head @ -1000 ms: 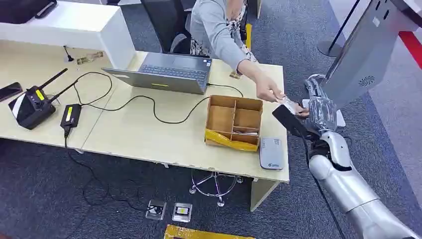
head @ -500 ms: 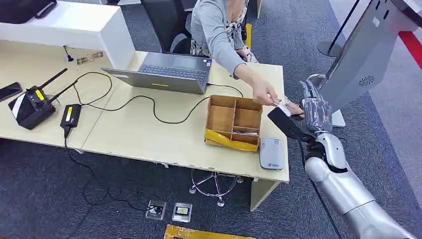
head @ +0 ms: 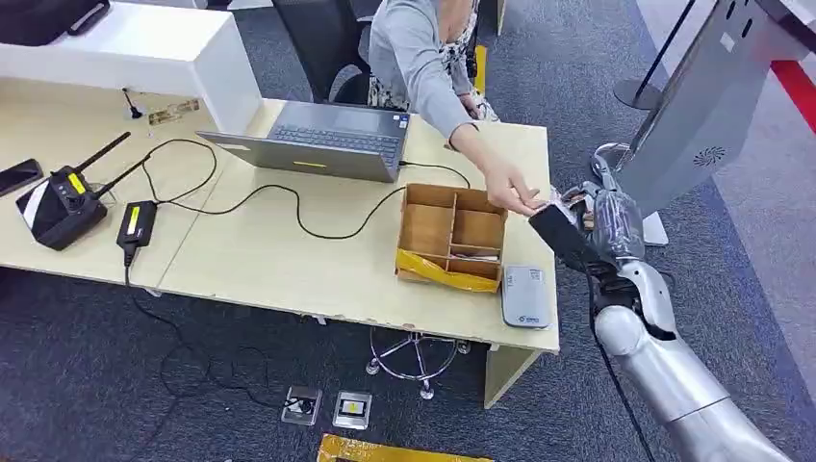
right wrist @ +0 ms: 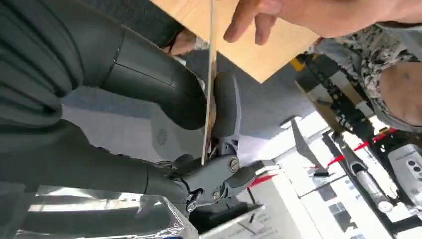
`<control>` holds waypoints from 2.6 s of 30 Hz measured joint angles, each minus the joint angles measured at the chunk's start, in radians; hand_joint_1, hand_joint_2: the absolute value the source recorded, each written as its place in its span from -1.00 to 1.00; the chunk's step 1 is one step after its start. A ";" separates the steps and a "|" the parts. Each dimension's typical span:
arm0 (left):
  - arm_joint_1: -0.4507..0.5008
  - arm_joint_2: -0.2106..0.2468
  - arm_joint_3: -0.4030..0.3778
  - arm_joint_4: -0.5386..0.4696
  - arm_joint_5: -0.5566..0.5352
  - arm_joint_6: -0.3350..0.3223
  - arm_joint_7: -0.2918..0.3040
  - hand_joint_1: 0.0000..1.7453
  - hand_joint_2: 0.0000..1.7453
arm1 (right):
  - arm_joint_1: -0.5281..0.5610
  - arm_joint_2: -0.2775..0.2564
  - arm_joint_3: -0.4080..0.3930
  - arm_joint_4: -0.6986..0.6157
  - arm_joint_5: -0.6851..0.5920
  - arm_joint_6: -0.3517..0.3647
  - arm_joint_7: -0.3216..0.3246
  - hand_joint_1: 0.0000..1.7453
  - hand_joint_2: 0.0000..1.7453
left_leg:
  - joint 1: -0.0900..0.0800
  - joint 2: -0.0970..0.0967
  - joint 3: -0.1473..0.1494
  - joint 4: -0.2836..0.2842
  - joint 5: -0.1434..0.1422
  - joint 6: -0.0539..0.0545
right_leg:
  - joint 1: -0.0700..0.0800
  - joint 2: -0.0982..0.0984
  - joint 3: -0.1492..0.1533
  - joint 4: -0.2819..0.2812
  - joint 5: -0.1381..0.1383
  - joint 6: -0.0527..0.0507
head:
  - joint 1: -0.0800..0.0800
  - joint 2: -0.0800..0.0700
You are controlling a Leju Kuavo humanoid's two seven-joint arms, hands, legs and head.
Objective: Pass the card to the sensor for recognition and then transmit it.
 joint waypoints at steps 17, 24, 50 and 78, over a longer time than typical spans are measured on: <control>0.000 0.000 0.000 0.000 0.015 0.021 -0.001 -1.00 -1.00 | -0.017 0.032 -0.011 0.066 -0.151 0.036 -0.081 1.00 1.00 | 0.000 0.000 0.000 0.000 0.000 0.000 | 0.000 0.000 0.000 0.000 0.000 0.000 | 0.000 0.000; 0.000 -0.013 0.000 0.000 0.017 0.069 0.006 -1.00 -1.00 | -0.016 0.042 0.011 0.156 -0.168 0.034 -0.103 1.00 1.00 | 0.000 0.000 0.000 0.000 0.000 0.000 | 0.000 0.000 0.000 0.000 0.000 0.000 | 0.000 0.000; 0.001 -0.019 0.000 0.000 0.018 0.091 0.055 -1.00 -1.00 | 0.078 0.037 0.074 0.249 -0.278 0.021 -0.130 1.00 1.00 | 0.000 0.000 0.000 0.000 0.000 0.000 | 0.000 0.000 0.000 -0.001 0.000 0.000 | 0.000 0.000; 0.001 -0.019 0.000 0.000 0.011 0.093 0.082 -1.00 -1.00 | 0.087 0.038 0.129 0.332 -0.367 0.005 -0.206 1.00 1.00 | 0.000 0.001 0.000 0.000 0.000 0.000 | 0.000 0.001 -0.001 -0.001 0.000 0.000 | 0.000 0.000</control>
